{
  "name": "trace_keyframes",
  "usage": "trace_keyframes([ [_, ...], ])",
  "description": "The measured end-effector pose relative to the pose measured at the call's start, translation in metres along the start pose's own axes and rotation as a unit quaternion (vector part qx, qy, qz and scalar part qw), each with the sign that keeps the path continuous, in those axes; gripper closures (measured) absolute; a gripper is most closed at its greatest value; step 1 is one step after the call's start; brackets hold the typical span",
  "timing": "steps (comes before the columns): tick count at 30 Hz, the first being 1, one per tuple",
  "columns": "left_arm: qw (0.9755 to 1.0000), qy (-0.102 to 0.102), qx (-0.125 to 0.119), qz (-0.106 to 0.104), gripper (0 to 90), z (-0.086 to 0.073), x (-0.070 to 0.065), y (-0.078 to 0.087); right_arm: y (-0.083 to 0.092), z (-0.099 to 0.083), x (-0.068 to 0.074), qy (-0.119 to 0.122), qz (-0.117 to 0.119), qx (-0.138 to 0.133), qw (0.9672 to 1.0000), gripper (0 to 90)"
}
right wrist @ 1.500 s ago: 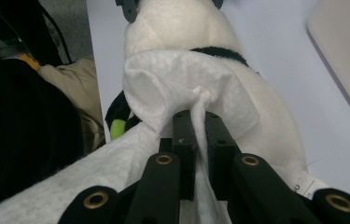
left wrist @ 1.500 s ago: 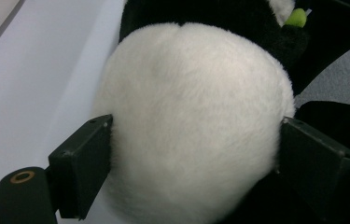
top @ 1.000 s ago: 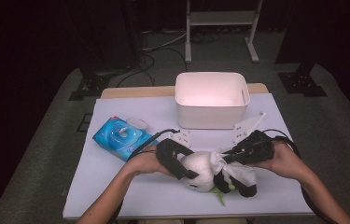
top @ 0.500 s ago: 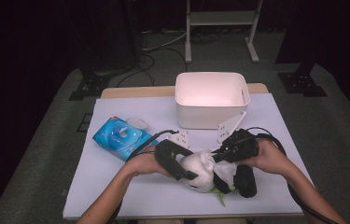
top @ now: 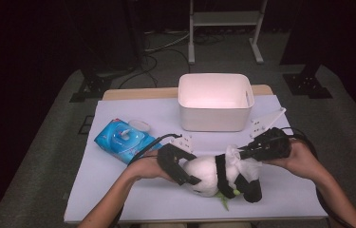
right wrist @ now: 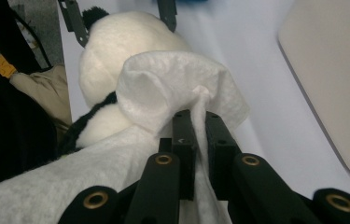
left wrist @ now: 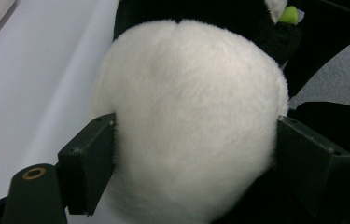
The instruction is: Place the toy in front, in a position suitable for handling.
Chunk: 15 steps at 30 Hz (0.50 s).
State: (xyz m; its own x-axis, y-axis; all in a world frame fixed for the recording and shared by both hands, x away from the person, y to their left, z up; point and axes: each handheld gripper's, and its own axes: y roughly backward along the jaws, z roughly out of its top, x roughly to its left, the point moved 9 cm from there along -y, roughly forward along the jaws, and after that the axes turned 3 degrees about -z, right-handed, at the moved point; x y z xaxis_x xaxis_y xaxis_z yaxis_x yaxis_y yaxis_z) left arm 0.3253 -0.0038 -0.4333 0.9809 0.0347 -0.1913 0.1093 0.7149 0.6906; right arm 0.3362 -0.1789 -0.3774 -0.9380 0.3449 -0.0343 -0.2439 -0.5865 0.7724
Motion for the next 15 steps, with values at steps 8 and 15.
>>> trace_keyframes([
  [8,0.9998,0.02,0.001,-0.01,9.7,0.006,0.001,-0.001,-0.005,-0.009,0.003,-0.004,0.005,0.004,1.0,84.4],
  [15,0.9994,0.025,0.01,-0.022,1.8,0.009,0.0,-0.013,-0.008,-0.013,0.013,0.003,0.015,0.003,0.9999,84.7],
])
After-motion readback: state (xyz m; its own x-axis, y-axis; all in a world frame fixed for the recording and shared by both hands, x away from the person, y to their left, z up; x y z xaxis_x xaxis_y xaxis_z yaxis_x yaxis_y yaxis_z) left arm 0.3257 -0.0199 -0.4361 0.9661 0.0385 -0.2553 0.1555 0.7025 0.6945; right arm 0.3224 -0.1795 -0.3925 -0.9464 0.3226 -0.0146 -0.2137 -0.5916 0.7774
